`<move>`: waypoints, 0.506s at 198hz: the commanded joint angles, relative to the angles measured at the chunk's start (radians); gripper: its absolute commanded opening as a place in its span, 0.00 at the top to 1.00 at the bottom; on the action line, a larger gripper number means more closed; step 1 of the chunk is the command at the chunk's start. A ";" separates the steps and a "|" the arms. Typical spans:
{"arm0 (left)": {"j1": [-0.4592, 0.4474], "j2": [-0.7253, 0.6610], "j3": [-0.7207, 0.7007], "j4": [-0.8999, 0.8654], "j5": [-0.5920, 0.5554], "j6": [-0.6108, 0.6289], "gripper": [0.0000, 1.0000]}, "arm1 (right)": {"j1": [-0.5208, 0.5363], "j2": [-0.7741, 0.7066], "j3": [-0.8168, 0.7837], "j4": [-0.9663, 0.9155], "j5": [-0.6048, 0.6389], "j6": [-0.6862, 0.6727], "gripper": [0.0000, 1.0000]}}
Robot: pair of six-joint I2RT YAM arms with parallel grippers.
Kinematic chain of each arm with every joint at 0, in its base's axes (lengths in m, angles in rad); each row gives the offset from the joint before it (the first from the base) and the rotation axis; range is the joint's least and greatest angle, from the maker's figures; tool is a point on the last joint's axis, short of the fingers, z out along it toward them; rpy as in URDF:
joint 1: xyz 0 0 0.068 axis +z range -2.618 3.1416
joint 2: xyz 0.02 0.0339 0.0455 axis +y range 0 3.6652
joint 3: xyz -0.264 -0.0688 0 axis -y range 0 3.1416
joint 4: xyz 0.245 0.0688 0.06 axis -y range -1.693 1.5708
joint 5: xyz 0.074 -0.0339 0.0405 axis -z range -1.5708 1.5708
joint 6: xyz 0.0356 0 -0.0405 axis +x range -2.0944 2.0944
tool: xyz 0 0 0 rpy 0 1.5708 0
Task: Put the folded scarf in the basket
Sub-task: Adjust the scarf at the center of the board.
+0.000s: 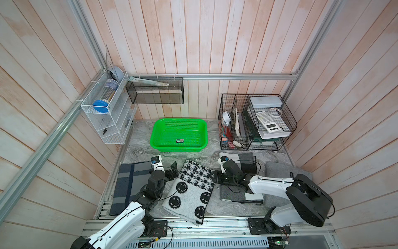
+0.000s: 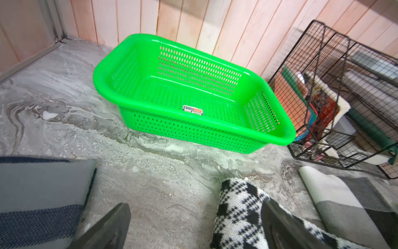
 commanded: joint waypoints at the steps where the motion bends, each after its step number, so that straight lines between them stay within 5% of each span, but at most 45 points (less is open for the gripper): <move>1: -0.002 0.012 0.006 0.126 0.009 0.085 0.00 | 0.004 -0.061 0.002 -0.010 0.050 -0.095 0.31; 45: -0.001 0.008 -0.012 0.172 0.039 0.100 0.00 | 0.002 -0.005 0.125 -0.037 0.070 -0.297 0.25; 100: -0.002 -0.058 -0.047 0.199 0.180 0.138 0.00 | -0.007 0.262 0.414 -0.180 -0.030 -0.470 0.23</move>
